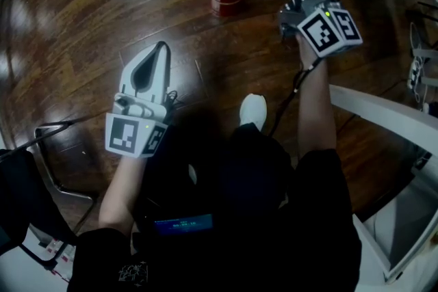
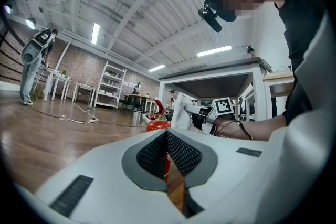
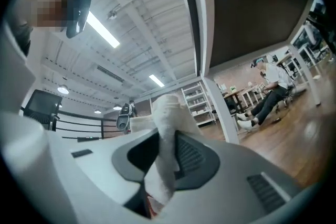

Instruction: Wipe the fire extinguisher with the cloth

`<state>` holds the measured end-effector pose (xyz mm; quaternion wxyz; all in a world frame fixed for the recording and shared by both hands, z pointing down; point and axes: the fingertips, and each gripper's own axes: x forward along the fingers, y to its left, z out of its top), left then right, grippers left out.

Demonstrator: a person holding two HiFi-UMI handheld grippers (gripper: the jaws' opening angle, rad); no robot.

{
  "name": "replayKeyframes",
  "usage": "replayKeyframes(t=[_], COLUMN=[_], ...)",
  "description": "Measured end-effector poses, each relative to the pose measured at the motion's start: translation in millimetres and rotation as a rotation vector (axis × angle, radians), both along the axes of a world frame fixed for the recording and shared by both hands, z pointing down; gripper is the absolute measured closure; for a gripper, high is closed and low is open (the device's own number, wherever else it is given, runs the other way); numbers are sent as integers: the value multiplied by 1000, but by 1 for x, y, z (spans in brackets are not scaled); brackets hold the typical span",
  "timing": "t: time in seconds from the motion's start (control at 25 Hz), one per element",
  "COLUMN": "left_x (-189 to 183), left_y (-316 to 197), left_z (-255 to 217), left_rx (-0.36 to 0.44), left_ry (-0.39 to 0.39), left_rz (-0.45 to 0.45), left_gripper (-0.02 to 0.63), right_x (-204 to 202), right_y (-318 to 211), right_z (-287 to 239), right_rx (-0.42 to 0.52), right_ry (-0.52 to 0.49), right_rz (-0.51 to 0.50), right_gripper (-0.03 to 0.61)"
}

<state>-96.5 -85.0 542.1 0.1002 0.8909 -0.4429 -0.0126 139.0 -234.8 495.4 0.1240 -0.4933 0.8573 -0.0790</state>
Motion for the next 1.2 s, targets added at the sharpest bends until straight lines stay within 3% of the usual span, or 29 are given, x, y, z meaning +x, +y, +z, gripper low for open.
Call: replayKeyframes(t=[0.16, 0.32, 0.48, 0.68, 1.0, 1.2], left_x=[0, -1, -1, -3, 3, -3], left_y=[0, -4, -2, -3, -4, -3], left_z=[2, 2, 7, 8, 3, 12], left_rx=[-2, 10, -16, -18, 3, -30], left_ry=[-4, -12, -11, -16, 16, -17], left_rz=[-5, -17, -8, -9, 3, -22], left_gripper=[612, 612, 612, 612, 612, 612], right_x=[7, 1, 3, 22, 24, 17], right_y=[-24, -51, -67, -77, -72, -52], right_z=[-5, 12, 58, 106, 202, 255], right_rx=[6, -31, -117, -213, -389, -509], right_ry=[-12, 39, 75, 32, 25, 66], right_rz=[42, 84, 141, 199, 213, 184], right_gripper=[482, 482, 482, 483, 483, 483])
